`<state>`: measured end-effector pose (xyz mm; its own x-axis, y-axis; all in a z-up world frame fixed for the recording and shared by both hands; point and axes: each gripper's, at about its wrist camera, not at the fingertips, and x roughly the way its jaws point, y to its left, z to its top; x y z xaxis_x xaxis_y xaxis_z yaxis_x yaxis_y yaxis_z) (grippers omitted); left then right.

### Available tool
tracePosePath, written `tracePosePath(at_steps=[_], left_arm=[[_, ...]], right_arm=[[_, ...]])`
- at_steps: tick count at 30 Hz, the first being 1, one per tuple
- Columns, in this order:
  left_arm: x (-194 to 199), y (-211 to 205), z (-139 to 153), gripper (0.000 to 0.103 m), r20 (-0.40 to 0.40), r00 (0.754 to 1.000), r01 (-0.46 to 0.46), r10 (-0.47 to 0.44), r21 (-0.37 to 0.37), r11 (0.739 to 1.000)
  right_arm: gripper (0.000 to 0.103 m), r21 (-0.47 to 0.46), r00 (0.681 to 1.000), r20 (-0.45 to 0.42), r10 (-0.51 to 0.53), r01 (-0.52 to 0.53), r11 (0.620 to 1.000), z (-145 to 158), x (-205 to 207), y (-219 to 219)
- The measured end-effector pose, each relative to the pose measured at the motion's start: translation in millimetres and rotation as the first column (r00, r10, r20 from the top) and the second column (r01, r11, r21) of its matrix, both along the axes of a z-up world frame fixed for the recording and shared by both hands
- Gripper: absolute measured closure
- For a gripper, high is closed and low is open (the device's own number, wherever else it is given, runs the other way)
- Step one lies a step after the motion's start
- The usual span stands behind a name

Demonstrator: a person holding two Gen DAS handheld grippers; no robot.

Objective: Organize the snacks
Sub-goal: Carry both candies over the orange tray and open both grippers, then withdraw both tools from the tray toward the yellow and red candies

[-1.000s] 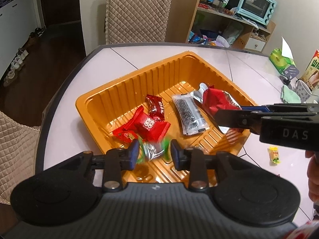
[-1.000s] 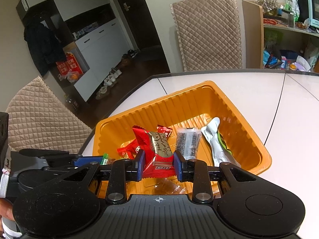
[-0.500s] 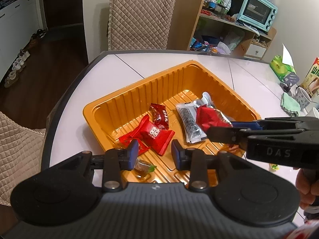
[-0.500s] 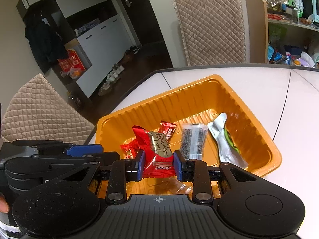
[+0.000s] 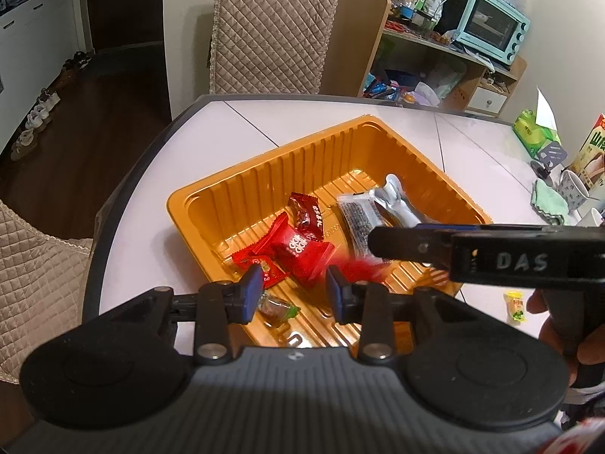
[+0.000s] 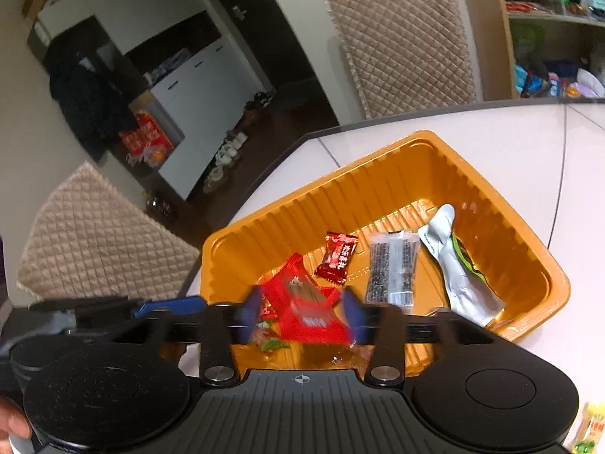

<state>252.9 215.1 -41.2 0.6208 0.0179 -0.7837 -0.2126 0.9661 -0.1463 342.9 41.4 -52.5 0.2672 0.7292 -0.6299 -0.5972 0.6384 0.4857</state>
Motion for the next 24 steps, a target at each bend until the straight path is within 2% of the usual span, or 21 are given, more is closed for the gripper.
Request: tracePosePath(at_steps=[5,15,24], left_arm=[[-6,-2,2,0.066,0.0,1.0,0.0,0.0,-0.008,1.0],[-27,-17,11,0.059,0.015,1.0,0.014,-0.013,-0.027,1.0],[-51,-35,24,0.057,0.035,0.999,0.033,-0.032,-0.027,0.999]], right_arm=[[0.04,-0.01,0.999,0.034,-0.006,0.006,1.0,7,-4,-7],[0.04,-0.037,0.998,0.038,-0.054,0.056,0.998,11,-20,-40],[0.032,-0.013,0.993,0.032,-0.116,0.116,0.993,20,-49,-81]])
